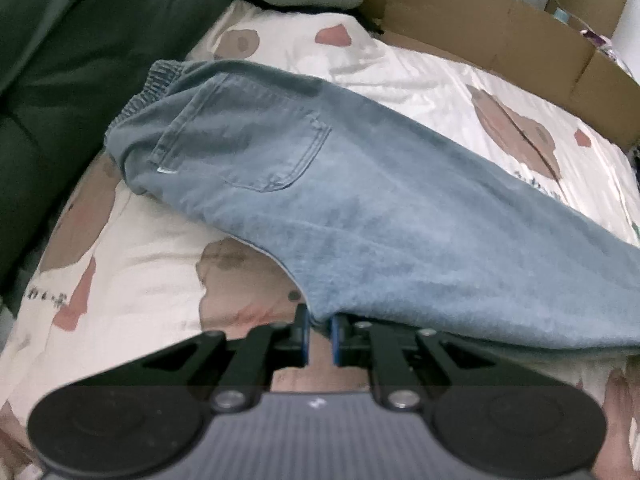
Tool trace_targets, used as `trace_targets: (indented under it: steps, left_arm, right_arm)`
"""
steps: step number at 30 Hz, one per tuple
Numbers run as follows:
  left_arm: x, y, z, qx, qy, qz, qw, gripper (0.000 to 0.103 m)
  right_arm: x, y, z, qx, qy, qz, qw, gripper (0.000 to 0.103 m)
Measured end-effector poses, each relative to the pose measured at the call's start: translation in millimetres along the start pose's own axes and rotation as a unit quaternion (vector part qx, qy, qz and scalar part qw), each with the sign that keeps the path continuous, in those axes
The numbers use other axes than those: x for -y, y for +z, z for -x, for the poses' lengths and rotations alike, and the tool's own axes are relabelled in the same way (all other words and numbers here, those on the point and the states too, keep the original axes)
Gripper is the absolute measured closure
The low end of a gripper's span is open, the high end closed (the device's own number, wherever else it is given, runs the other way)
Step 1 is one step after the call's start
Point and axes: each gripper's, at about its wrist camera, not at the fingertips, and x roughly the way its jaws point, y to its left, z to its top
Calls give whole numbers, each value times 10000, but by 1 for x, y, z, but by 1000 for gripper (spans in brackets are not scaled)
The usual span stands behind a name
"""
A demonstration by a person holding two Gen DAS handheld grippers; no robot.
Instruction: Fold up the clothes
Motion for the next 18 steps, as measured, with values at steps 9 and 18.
trace_targets:
  steps: [9,18]
  left_arm:
    - [1,12,0,-160,12,-69,9998,93]
    - [2,14,-9,-279,84,-51,9996,92]
  right_arm:
    - [32,-20,27,-183,-229,109,9995,99]
    - [64,-37,35,-400,-535,37,9978,99]
